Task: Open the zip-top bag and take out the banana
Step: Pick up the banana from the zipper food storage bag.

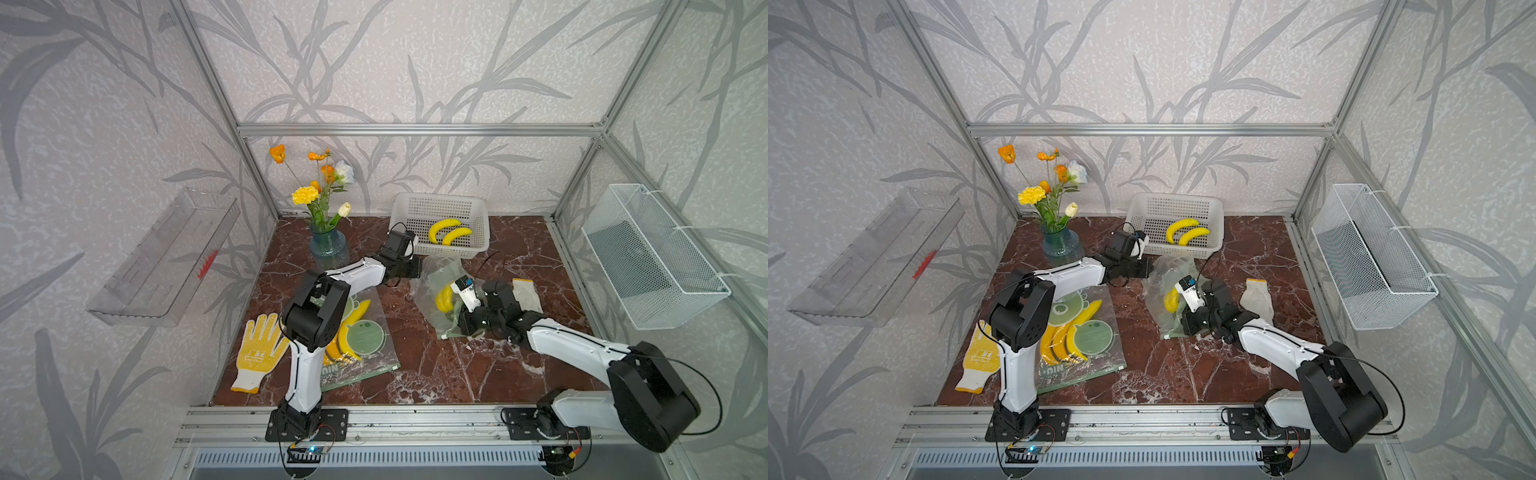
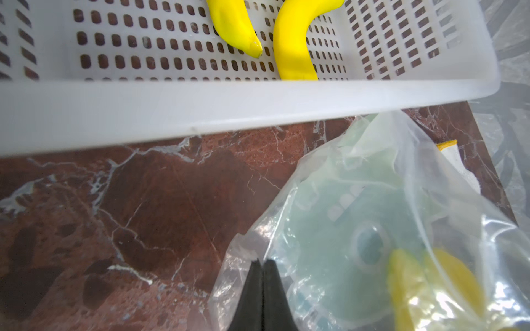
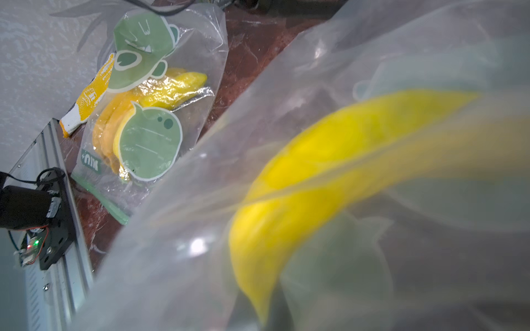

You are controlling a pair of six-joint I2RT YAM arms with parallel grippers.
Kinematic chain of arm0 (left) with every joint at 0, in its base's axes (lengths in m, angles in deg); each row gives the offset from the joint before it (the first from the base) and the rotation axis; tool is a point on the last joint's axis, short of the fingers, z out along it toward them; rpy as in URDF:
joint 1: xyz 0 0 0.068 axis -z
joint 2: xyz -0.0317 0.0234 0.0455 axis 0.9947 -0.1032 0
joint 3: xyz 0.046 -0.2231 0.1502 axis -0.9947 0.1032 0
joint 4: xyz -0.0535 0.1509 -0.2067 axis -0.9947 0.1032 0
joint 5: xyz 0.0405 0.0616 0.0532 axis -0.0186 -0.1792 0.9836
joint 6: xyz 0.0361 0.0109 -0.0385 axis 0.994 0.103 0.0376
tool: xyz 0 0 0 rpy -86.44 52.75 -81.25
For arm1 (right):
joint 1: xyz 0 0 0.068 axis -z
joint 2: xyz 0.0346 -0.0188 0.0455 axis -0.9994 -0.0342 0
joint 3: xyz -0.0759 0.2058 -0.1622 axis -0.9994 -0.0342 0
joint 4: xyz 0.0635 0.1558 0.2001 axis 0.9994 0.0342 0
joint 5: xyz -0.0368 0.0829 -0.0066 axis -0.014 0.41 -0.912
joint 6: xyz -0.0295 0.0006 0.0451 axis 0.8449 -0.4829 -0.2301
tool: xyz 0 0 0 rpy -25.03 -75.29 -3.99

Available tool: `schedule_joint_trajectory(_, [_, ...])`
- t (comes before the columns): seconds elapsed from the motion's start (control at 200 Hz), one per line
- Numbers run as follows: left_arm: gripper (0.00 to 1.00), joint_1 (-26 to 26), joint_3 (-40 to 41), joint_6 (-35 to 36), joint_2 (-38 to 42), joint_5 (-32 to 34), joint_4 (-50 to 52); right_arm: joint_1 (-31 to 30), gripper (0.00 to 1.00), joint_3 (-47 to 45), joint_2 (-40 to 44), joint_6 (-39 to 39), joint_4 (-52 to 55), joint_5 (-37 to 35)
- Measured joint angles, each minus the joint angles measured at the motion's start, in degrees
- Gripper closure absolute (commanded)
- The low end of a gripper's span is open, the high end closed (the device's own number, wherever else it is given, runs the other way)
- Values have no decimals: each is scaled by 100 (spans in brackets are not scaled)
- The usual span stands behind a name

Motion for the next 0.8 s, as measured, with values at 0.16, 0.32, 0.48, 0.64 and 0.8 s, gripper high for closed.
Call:
schedule_joint_trajectory(0.16, [100, 153, -584, 280, -304, 267, 247, 0, 100, 2, 903, -44, 1196, 157])
schedule_joint_trajectory(0.32, [100, 321, -1108, 516, -564, 424, 348, 0, 100, 13, 1921, -271, 2070, 562])
schedule_joint_trajectory(0.48, [100, 448, -1449, 619, -780, 533, 398, 0, 100, 26, 3198, -686, 2461, 800])
schedule_joint_trajectory(0.64, [100, 564, -1707, 636, -1029, 588, 374, 0, 100, 232, 4028, -938, 2900, 844])
schedule_joint_trajectory(0.8, [100, 682, -2164, 636, -1375, 675, 393, 4, 100, 404, 4273, -1062, 3237, 789])
